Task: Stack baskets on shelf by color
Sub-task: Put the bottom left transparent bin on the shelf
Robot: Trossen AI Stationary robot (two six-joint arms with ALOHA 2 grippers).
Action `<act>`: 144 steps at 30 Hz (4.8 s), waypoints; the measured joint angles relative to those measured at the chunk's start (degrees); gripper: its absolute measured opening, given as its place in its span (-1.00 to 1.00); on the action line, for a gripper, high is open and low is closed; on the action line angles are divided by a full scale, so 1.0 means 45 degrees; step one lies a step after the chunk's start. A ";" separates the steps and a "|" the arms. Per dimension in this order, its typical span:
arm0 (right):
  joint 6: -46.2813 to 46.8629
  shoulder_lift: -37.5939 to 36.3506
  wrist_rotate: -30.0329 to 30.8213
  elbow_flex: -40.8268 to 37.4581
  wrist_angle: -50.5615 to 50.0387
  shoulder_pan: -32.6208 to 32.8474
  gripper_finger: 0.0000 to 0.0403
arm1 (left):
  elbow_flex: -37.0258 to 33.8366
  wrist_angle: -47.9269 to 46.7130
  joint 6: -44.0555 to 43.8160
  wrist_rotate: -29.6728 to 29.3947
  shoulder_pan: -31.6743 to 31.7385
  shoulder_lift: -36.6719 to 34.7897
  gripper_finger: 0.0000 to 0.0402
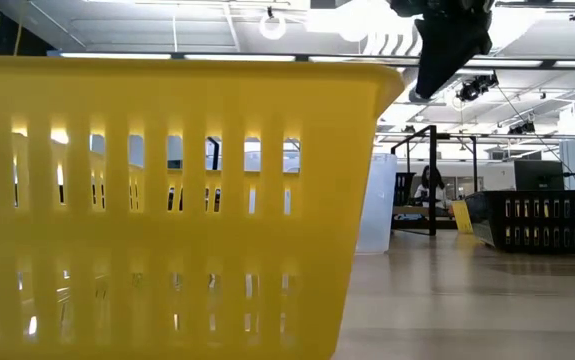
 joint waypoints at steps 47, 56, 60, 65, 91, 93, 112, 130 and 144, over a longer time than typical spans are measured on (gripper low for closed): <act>-0.0890 0.0000 0.0000 0.0000 -0.0093 -0.0005 -0.67 | 0.0000 0.2027 -0.5966 -0.2956 -0.7714 0.8159 -0.18; -0.0892 0.0000 -0.0005 0.0000 -0.0093 -0.0005 -0.67 | 0.0000 0.2266 -0.5879 -0.2951 -0.7801 0.8691 -0.18; -0.0894 0.0005 0.0063 0.0000 -0.0089 -0.0010 -0.67 | 0.0000 0.2612 -0.5861 -0.2861 -0.7846 0.9093 -0.18; -0.0894 0.0005 0.0198 -0.0003 -0.0090 -0.0019 -0.67 | 0.0005 0.2617 -0.5840 -0.2917 -0.7894 0.9620 -0.18; -0.0894 0.0005 0.0359 -0.0005 -0.0092 -0.0019 -0.67 | 0.1611 0.2372 -0.5804 -0.2776 -0.7797 1.0958 -0.95; -0.0876 0.0005 0.0359 -0.0005 -0.0088 -0.0019 -0.67 | 0.1983 0.2212 -0.5665 -0.2774 -0.7797 1.0894 -0.94; -0.1097 0.0005 0.0380 -0.0005 0.0408 -0.0019 -0.67 | 0.5498 -0.0952 -0.3006 -0.3384 -0.6527 1.0892 -1.00; -0.1094 -0.0105 0.2098 0.0286 0.0390 -0.0195 -0.67 | 0.8220 -0.5250 0.1328 -0.4808 -0.3270 1.0896 -1.00; -0.1704 -0.0243 0.3360 0.2097 -0.0020 -0.1803 -0.67 | 0.8296 -0.5888 0.8878 -0.5239 0.1556 1.0872 -1.00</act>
